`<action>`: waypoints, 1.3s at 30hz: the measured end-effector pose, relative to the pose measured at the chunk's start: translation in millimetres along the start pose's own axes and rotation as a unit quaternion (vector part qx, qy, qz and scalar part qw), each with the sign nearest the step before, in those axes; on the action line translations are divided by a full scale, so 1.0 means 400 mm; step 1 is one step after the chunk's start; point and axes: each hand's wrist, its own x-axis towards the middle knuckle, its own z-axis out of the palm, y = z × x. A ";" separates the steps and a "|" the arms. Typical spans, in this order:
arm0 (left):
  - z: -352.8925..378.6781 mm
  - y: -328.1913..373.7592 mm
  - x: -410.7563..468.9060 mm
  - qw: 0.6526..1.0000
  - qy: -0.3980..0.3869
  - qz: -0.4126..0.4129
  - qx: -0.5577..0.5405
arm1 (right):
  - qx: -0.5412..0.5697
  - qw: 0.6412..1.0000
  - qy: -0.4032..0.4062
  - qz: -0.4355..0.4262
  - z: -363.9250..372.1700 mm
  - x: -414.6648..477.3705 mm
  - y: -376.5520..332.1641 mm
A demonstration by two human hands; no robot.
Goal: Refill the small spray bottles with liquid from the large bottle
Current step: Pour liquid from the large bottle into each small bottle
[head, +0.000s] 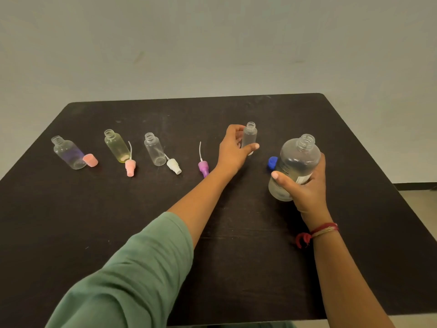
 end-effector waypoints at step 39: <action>-0.430 -0.067 -0.123 0.931 0.275 -0.028 0.240 | 0.010 1.000 -0.004 0.002 0.053 -0.018 -0.010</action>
